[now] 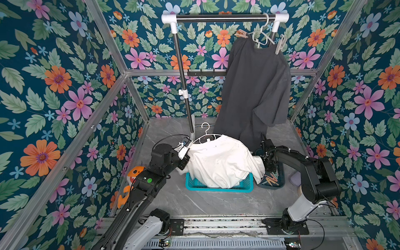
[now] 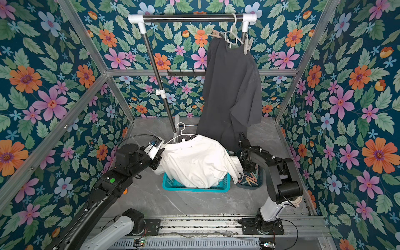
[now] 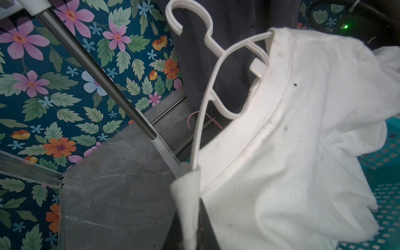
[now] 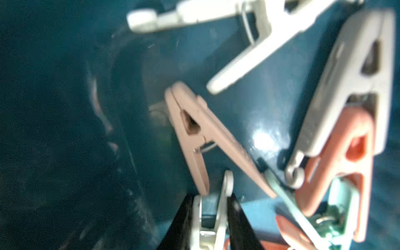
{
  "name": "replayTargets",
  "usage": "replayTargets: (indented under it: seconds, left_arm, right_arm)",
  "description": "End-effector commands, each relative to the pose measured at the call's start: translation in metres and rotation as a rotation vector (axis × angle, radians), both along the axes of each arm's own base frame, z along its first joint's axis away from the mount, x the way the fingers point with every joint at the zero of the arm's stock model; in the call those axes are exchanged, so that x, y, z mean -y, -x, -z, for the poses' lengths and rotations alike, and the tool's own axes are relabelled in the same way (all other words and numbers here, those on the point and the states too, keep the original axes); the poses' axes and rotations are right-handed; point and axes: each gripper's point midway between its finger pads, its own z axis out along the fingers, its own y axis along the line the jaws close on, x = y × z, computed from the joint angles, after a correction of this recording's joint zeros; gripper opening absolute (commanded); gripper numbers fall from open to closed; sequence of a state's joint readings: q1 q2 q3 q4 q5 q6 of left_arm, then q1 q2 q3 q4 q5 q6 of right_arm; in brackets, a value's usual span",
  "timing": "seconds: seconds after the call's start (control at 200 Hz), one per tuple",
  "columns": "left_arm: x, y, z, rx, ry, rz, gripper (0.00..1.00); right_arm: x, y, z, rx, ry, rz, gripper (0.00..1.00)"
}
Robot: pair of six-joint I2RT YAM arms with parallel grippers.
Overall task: Use clothespins to secure the t-shirt on both sides of the hanger
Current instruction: Open the clothespin.
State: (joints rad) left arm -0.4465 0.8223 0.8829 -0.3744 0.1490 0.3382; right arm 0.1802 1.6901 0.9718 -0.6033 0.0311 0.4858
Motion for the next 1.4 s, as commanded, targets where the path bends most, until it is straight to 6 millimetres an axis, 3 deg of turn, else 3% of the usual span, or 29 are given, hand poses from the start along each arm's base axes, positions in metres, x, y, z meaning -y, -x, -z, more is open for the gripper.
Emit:
replayTargets:
  seconds: [0.0,0.35,0.435,0.515,0.72,1.03,1.395]
  left_arm:
    - [0.002,-0.003,-0.011,0.035,0.032,-0.004,0.0]
    - [0.001,-0.002,-0.013,0.041,0.033,-0.005,0.0]
    - [0.001,-0.002,-0.014,0.046,0.033,-0.006,0.0]
    - [0.001,-0.002,-0.014,0.048,0.035,-0.003,0.0]
    - [0.002,-0.001,-0.015,0.047,0.039,0.001,0.0]
    - [0.003,0.0,-0.016,0.051,0.045,0.008,0.0]
    - [0.005,0.001,-0.016,0.045,0.05,0.022,0.0]
  right_arm:
    - [0.008,0.004,0.004,-0.034,0.059,-0.035,0.27]
    - [0.004,0.011,0.001,-0.073,0.078,-0.084,0.38]
    - [0.004,0.013,0.0,-0.084,0.084,-0.094,0.49]
    - [0.004,0.014,-0.002,-0.085,0.09,-0.099,0.51]
    - [-0.002,0.015,-0.007,-0.083,0.063,-0.107,0.48]
    - [0.001,0.009,0.005,-0.111,0.094,-0.11,0.46]
    - [0.002,0.013,0.006,-0.115,0.093,-0.115,0.27]
